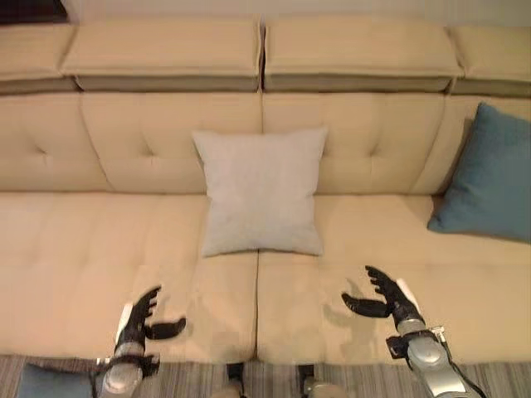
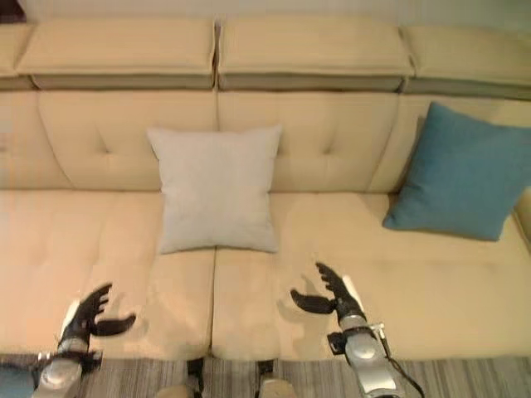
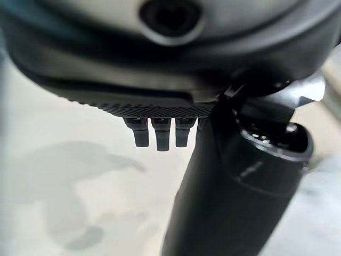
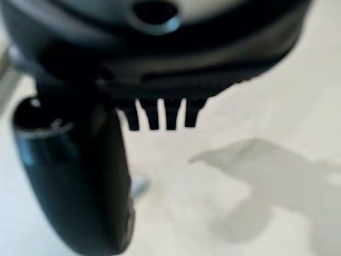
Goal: Pick up all the scattered cushions and arrange them neatly on the sofa.
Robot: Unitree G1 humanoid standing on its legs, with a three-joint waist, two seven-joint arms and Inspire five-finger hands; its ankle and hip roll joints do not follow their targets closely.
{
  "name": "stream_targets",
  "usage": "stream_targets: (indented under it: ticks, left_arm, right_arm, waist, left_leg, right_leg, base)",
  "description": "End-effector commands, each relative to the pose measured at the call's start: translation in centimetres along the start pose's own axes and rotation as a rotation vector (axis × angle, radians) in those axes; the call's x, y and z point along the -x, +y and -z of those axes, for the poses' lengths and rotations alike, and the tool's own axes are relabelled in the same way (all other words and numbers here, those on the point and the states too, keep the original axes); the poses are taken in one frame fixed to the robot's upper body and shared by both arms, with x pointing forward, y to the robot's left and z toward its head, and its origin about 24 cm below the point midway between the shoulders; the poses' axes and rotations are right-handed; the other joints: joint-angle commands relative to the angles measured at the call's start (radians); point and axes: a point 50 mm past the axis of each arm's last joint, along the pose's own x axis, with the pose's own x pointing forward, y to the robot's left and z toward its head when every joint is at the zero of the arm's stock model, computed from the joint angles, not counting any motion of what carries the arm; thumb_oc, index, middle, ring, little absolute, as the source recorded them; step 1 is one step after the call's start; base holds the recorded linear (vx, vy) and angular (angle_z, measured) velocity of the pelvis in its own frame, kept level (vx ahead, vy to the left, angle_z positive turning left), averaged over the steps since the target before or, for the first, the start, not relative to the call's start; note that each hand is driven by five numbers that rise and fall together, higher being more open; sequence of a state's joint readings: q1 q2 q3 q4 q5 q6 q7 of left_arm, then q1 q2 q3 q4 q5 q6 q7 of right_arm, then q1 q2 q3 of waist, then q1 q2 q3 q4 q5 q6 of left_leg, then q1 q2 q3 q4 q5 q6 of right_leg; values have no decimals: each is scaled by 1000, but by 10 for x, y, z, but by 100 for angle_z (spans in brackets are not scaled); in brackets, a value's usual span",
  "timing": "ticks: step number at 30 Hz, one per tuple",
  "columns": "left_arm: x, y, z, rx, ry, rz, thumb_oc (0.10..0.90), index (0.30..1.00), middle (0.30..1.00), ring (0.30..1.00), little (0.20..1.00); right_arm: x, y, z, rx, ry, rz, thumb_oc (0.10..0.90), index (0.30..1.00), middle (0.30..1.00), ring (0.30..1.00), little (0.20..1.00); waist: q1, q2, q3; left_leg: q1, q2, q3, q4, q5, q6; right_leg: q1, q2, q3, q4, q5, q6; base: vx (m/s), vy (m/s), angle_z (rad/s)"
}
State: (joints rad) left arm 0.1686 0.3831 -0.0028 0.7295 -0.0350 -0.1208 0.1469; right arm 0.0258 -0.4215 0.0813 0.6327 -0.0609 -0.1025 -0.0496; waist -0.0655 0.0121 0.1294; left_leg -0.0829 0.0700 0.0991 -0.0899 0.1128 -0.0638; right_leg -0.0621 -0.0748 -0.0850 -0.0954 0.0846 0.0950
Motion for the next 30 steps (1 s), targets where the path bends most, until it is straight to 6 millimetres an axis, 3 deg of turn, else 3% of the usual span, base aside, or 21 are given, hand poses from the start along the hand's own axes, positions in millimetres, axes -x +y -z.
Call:
stream_targets:
  ticks: [1,2,4,7,10,16,18,19,22,24,26,30]
  left_arm:
    - [-2,1,3,-78,3,19,800,900,900,900,900]
    - [5,-9,33,-102,133,50,800,900,900,900,900]
    - [13,-16,53,-112,228,68,800,900,900,900,900]
    - [19,-24,68,-148,300,105,800,900,900,900,900]
    - [20,-26,70,-153,318,111,800,900,900,900,900]
    - [8,-27,53,-145,270,97,800,900,900,900,900]
    - [3,-31,45,-142,245,104,800,900,900,900,900]
    - [3,-31,44,-142,245,104,800,900,900,900,900]
    - [5,-41,46,-117,262,125,800,900,900,900,900]
    - [9,-45,51,-105,283,136,800,900,900,900,900]
    - [9,-51,51,-107,284,155,800,900,900,900,900]
    - [5,-52,42,-125,254,163,800,900,900,900,900]
  right_arm:
    - [1,-14,0,59,-28,62,800,900,900,900,900]
    - [4,-7,21,53,68,53,800,900,900,900,900]
    - [8,2,38,57,151,36,800,900,900,900,900]
    - [13,12,56,63,239,10,800,900,900,900,900]
    - [15,16,63,48,277,8,800,900,900,900,900]
    - [14,24,68,47,332,-6,800,900,900,900,900]
    - [10,23,65,71,329,-9,800,900,900,900,900]
    - [10,23,65,71,328,-8,800,900,900,900,900]
    - [7,19,62,107,326,-1,800,900,900,900,900]
    - [7,17,63,117,333,1,800,900,900,900,900]
    - [9,21,68,125,362,-11,800,900,900,900,900]
    - [9,22,69,134,369,-12,800,900,900,900,900]
  waist:
    - [21,-35,-86]
    - [22,-37,-96]
    - [25,-38,-100]
    - [25,-35,-103]
    - [26,-31,-99]
    - [45,-21,-46]
    - [48,-41,-24]
    - [47,-41,-23]
    - [38,-62,-32]
    - [30,-55,-44]
    - [8,-38,-64]
    - [-14,-28,-63]
  left_leg:
    - [36,0,13,3,-94,-9]
    - [56,1,13,3,-97,-10]
    - [74,6,13,3,-98,-13]
    - [88,15,11,3,-93,-21]
    - [83,24,8,3,-81,-28]
    - [2,59,4,42,-13,-58]
    - [-27,43,2,147,-76,-46]
    - [-29,44,1,154,-81,-46]
    - [0,-25,-20,327,-198,-16]
    - [47,-48,-19,362,-236,-7]
    - [137,-94,-31,303,-269,5]
    - [185,-114,-15,191,-311,30]
  right_leg:
    - [12,-9,-51,43,-72,59]
    - [32,-5,-47,40,-79,56]
    - [55,0,-47,35,-87,51]
    - [76,11,-49,25,-96,42]
    - [79,20,-50,18,-101,33]
    - [59,42,-76,8,-124,10]
    - [43,23,-88,8,-110,5]
    - [45,23,-89,8,-110,5]
    - [13,2,-100,8,-74,4]
    - [2,10,-105,8,-62,6]
    - [-31,24,-123,8,-32,13]
    - [-75,18,-149,19,3,28]
  base:
    - [-20,-67,0]
    - [-25,-69,-2]
    - [-28,-96,0]
    - [-37,-107,1]
    - [-81,-125,3]
    - [-178,-135,17]
    - [-263,-109,16]
    - [-189,-77,14]
    - [-179,-67,21]
    - [-147,2,-3]
    - [-160,53,14]
    - [-181,92,70]
